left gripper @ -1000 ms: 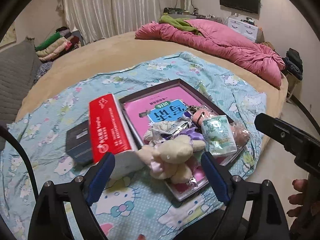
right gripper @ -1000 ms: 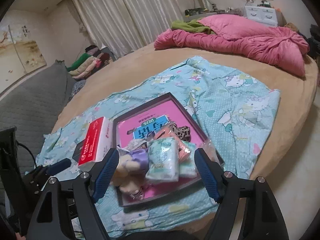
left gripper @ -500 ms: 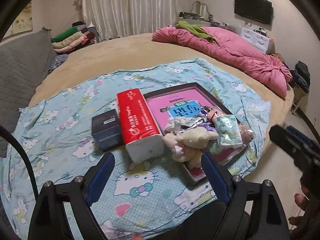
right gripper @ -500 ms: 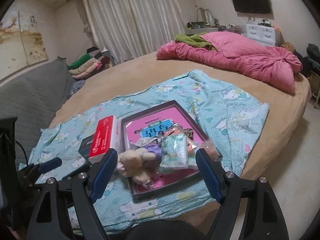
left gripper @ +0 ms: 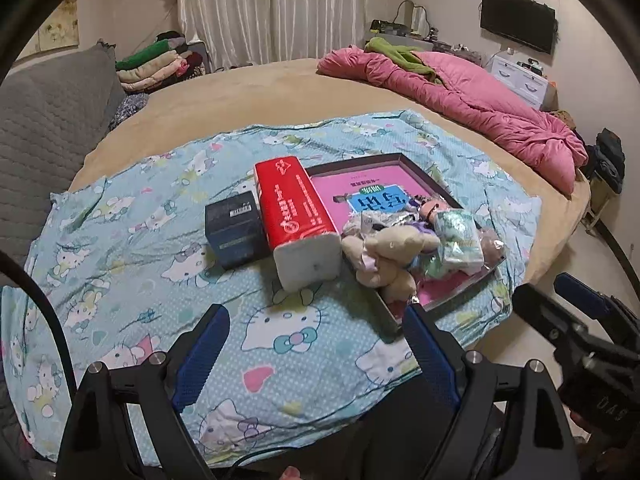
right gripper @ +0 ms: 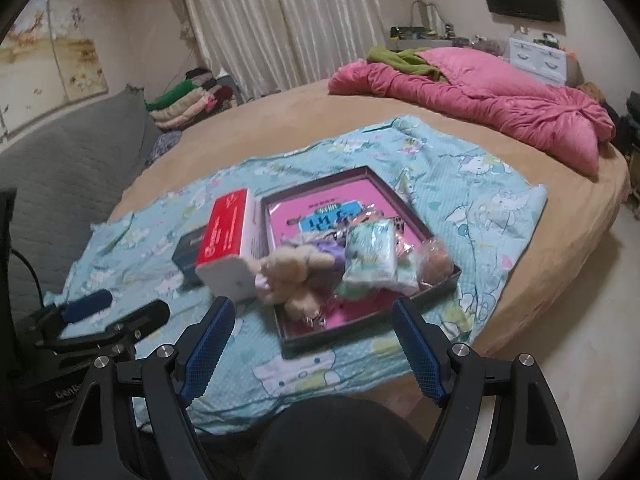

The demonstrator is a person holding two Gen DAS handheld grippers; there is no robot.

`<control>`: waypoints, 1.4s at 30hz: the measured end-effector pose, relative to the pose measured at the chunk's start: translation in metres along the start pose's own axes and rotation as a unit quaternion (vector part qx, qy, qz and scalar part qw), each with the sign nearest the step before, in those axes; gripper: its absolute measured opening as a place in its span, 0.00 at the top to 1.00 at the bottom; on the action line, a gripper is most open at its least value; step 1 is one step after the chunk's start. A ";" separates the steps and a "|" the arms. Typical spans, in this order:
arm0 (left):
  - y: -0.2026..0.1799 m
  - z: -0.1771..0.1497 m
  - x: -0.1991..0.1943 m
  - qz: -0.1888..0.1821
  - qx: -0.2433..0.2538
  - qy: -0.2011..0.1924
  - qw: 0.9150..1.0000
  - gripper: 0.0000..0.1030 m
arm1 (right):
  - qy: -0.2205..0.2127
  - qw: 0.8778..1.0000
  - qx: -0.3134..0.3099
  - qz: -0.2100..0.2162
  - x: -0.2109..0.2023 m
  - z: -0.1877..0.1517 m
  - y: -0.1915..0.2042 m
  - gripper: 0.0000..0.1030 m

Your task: Organize soft objects

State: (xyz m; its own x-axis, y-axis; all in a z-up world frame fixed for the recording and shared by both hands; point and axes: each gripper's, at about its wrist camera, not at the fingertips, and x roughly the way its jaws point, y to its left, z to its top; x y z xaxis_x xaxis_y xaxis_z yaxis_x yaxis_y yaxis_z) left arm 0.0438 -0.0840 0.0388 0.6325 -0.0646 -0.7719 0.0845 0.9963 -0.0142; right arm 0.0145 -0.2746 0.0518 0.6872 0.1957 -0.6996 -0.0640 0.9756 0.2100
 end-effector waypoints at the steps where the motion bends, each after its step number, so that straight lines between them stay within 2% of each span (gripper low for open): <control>1: 0.001 -0.002 0.000 0.000 -0.001 0.002 1.000 0.15 | 0.002 1.000 -0.002 0.001 0.000 -0.002 0.001 0.21; 15: 0.001 -0.015 0.003 0.005 -0.004 0.018 1.000 0.15 | 0.007 1.000 -0.019 -0.013 -0.001 -0.011 0.006 0.21; 42: 0.001 -0.017 0.003 0.008 -0.007 0.020 1.000 0.15 | 0.018 0.999 -0.016 -0.024 0.003 -0.021 0.003 0.21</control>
State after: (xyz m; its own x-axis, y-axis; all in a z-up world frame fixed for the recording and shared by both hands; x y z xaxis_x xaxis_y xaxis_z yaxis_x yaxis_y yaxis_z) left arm 0.0322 -0.0820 0.0257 0.6028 -0.0458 -0.7966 0.0629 0.9980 -0.0098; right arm 0.0015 -0.2687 0.0364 0.6643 0.1518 -0.7319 -0.0554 0.9865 0.1543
